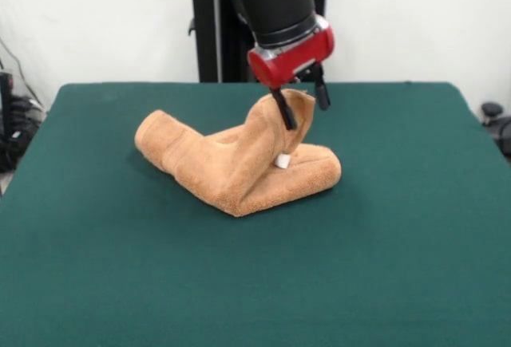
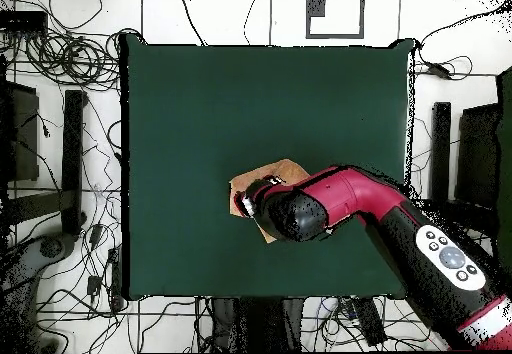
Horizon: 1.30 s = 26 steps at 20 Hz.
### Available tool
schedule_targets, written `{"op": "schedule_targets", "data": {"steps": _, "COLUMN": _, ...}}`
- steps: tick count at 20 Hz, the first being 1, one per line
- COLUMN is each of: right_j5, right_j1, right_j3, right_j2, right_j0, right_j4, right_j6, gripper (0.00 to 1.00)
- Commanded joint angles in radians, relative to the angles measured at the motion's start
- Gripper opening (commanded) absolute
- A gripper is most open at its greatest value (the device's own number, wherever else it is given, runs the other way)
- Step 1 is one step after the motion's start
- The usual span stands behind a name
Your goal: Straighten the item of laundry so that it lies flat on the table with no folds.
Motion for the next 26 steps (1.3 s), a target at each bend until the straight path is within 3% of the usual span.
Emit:
{"op": "schedule_targets", "data": {"steps": 1, "right_j5": 0.135, "right_j1": -0.013, "right_j3": 0.086, "right_j2": 0.062, "right_j0": -0.009, "right_j4": 0.02, "right_j6": -0.321, "gripper": 1.0}}
{"op": "schedule_targets", "data": {"steps": 7, "right_j5": 0.167, "right_j1": -0.033, "right_j3": 0.114, "right_j2": 0.087, "right_j0": -0.042, "right_j4": 0.022, "right_j6": -0.335, "gripper": 1.0}}
{"op": "schedule_targets", "data": {"steps": 21, "right_j5": 0.124, "right_j1": -0.036, "right_j3": 0.154, "right_j2": 0.068, "right_j0": 0.036, "right_j4": -0.035, "right_j6": -0.215, "gripper": 1.0}}
{"op": "schedule_targets", "data": {"steps": 26, "right_j5": 0.108, "right_j1": -0.045, "right_j3": 0.149, "right_j2": 0.05, "right_j0": 0.041, "right_j4": -0.072, "right_j6": -0.222, "gripper": 1.0}}
